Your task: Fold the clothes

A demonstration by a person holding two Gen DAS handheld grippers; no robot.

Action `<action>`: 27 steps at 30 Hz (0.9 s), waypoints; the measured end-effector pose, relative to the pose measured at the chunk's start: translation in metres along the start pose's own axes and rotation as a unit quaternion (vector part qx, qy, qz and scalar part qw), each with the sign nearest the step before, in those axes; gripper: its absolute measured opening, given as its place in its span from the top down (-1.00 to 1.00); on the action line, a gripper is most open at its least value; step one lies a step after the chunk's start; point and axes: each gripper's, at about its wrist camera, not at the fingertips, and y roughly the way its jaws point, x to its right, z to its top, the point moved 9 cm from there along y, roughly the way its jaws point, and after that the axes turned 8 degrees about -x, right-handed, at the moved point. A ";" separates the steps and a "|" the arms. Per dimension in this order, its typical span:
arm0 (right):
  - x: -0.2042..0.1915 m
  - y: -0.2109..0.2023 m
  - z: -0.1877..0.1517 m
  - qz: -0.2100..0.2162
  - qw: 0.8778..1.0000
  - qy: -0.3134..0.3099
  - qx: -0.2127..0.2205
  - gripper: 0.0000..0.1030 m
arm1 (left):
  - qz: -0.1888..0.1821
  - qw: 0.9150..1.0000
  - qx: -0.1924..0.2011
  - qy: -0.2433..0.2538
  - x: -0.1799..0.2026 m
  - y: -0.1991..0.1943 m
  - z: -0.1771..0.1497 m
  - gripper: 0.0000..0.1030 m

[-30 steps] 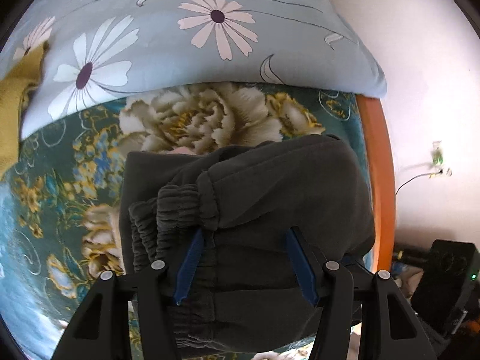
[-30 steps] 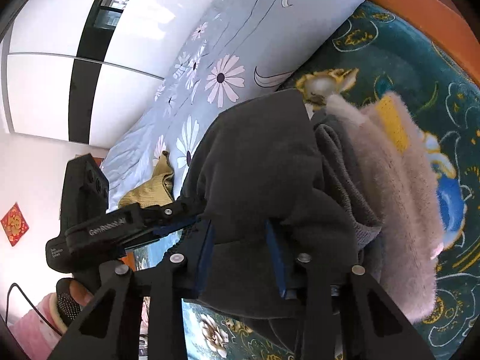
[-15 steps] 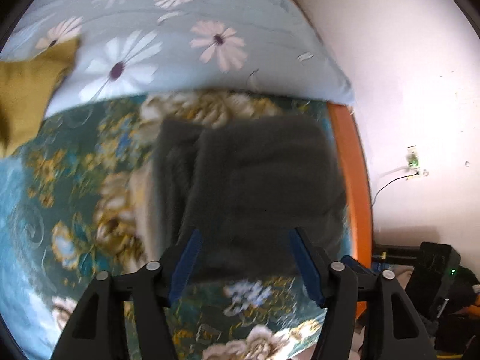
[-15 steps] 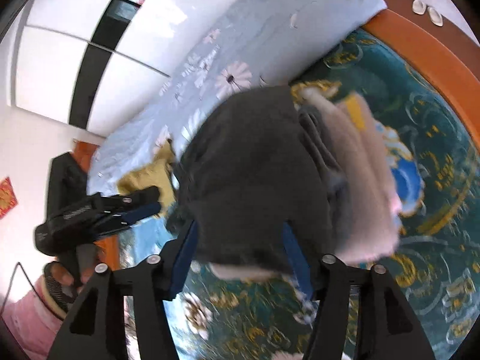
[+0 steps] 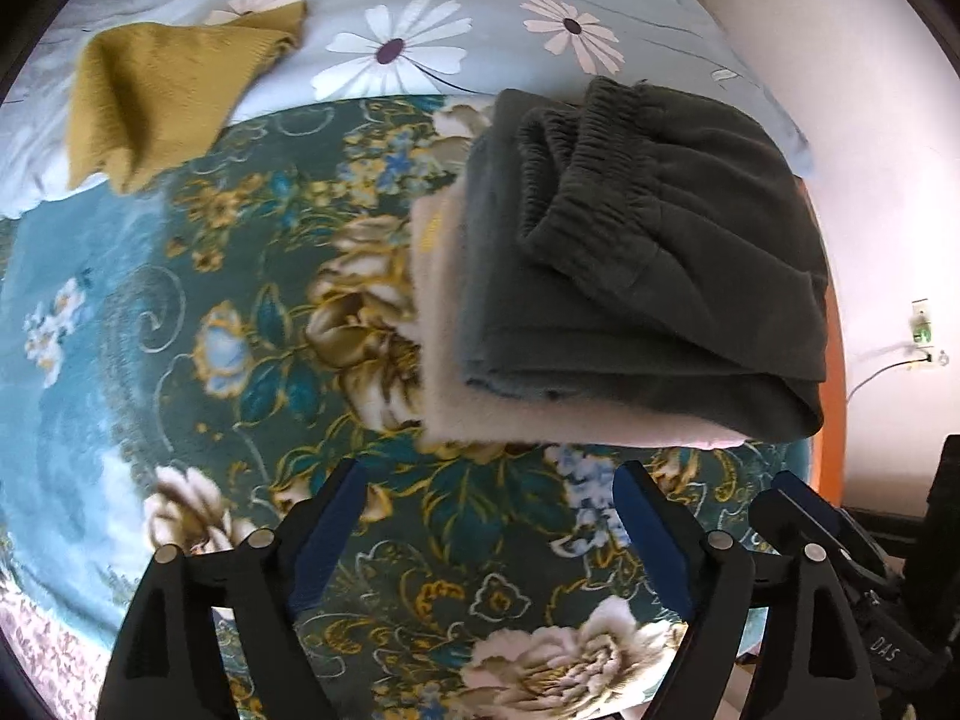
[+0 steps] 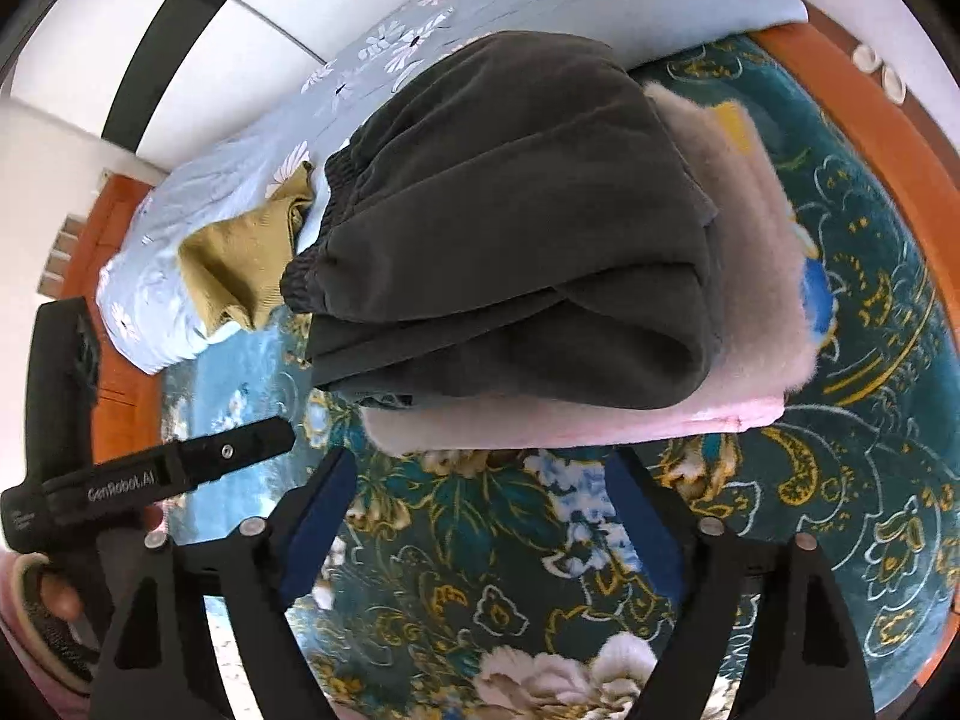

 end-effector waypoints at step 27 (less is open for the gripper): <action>-0.038 -0.018 -0.022 -0.064 0.995 -0.054 0.046 -0.91 | 0.096 0.987 0.118 0.060 -0.008 -0.043 -0.029 -1.00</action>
